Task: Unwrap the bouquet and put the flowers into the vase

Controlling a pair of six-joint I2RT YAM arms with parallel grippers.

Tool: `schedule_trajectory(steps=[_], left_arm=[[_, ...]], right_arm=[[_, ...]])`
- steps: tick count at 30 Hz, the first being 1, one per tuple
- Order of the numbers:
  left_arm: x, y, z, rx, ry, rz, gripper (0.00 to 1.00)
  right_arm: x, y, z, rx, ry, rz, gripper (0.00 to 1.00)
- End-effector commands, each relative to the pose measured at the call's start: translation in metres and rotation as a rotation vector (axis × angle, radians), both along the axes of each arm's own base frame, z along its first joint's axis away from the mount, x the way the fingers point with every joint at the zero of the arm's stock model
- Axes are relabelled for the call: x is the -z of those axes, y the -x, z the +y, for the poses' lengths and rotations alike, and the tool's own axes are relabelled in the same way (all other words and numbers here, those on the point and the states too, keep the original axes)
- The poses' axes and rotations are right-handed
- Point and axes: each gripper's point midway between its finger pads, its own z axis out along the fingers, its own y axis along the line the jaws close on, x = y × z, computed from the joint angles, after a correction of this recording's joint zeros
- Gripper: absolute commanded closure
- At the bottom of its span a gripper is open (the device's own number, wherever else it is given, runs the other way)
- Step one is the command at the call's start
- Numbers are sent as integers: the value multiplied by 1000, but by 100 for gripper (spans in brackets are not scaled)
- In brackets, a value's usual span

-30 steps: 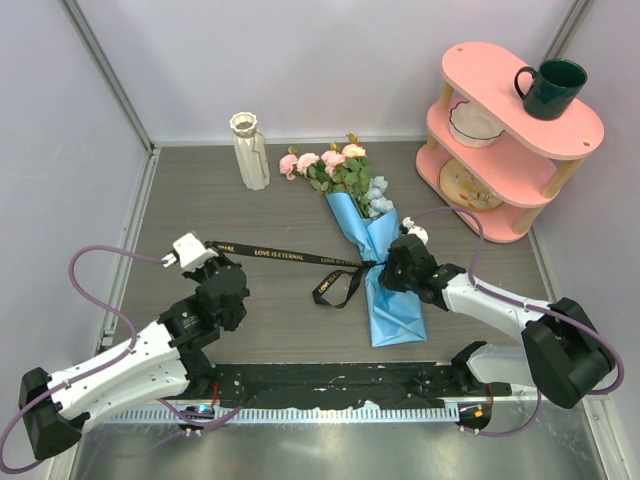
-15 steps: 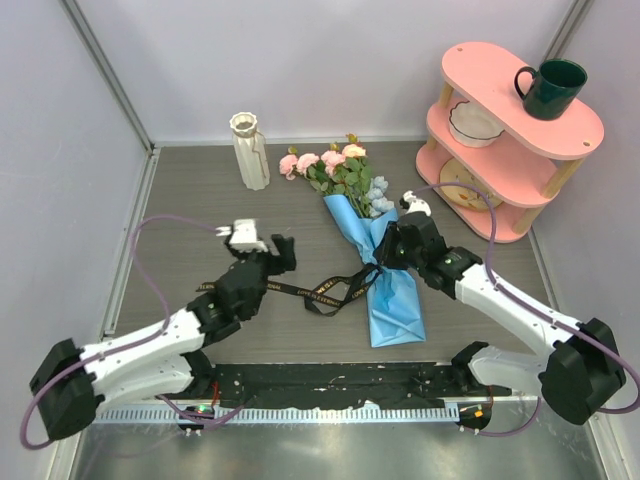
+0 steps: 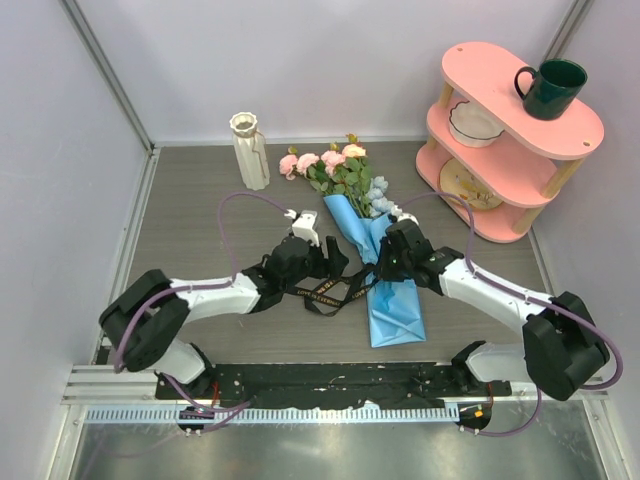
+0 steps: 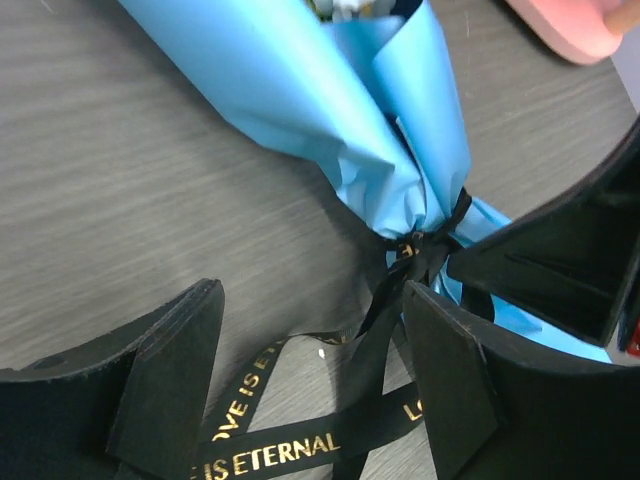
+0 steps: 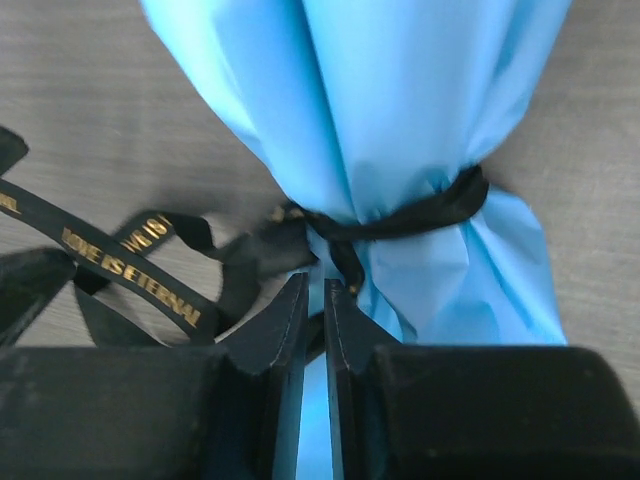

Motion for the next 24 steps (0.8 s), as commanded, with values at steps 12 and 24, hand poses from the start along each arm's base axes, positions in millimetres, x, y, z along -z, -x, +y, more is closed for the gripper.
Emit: schedule_trajectory(steps=[12,24], left_arm=[[7,-8,-23,78,171,82,25],[11,-5,-30,114,174,96,25]], right_arm=[[-26,4,8,11,-87,-77,77],[-4,-10,24,14,-72,-35,54]])
